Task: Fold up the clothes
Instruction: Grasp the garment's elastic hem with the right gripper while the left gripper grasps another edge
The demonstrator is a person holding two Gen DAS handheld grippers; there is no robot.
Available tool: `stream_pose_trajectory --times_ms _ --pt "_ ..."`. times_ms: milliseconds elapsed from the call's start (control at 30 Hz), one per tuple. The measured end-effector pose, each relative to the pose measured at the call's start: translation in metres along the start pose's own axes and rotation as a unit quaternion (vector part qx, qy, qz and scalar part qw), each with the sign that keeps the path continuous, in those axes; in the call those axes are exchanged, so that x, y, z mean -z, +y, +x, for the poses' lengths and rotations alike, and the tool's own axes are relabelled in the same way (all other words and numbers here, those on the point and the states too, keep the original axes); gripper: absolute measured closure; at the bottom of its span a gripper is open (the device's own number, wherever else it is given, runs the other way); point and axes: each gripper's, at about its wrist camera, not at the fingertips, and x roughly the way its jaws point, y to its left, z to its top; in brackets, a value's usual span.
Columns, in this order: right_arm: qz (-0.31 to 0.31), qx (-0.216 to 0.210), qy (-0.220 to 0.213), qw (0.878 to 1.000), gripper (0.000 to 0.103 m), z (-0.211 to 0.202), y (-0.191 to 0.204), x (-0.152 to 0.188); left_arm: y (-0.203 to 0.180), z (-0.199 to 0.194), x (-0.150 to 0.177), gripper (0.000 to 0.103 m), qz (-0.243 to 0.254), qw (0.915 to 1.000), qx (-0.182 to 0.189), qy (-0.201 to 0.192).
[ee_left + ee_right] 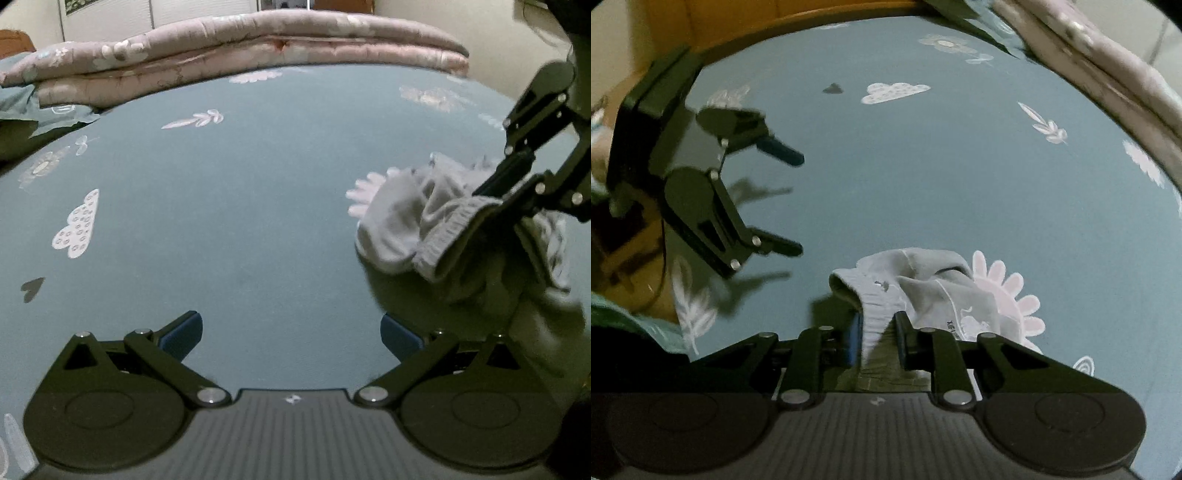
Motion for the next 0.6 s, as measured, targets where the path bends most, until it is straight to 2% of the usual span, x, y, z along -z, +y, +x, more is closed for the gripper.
stream_pose_trajectory --times_ms 133,200,267,333,433,500,533,600 --pt "0.012 -0.002 -0.009 1.000 0.080 -0.011 -0.008 -0.004 -0.009 0.014 -0.009 0.003 0.023 0.9993 0.016 0.026" --pt "0.014 0.004 -0.011 1.000 0.080 -0.014 -0.012 -0.004 -0.017 0.016 -0.011 0.004 0.046 0.9986 0.021 0.014" --pt "0.015 0.005 -0.010 1.000 0.080 -0.017 -0.014 -0.003 -0.027 0.012 -0.010 0.004 0.089 0.9956 0.023 -0.020" --pt "0.014 0.005 -0.011 1.000 0.080 -0.020 -0.016 -0.002 -0.040 0.008 -0.006 0.004 0.149 0.9868 0.017 -0.062" --pt "0.017 0.005 -0.013 1.000 0.080 -0.022 -0.016 -0.002 -0.063 0.010 -0.001 0.009 0.241 0.9653 0.007 -0.101" --pt "0.018 0.006 -0.013 1.000 0.080 -0.024 -0.017 0.000 -0.076 0.016 -0.002 0.033 0.278 0.9531 0.006 -0.119" --pt "0.017 0.005 -0.014 1.000 0.080 -0.027 -0.019 0.002 -0.081 0.020 -0.004 0.041 0.293 0.9481 0.006 -0.123" --pt "0.019 0.005 -0.015 1.000 0.080 -0.029 -0.020 0.003 -0.090 0.026 -0.008 0.070 0.320 0.9388 0.008 -0.128"
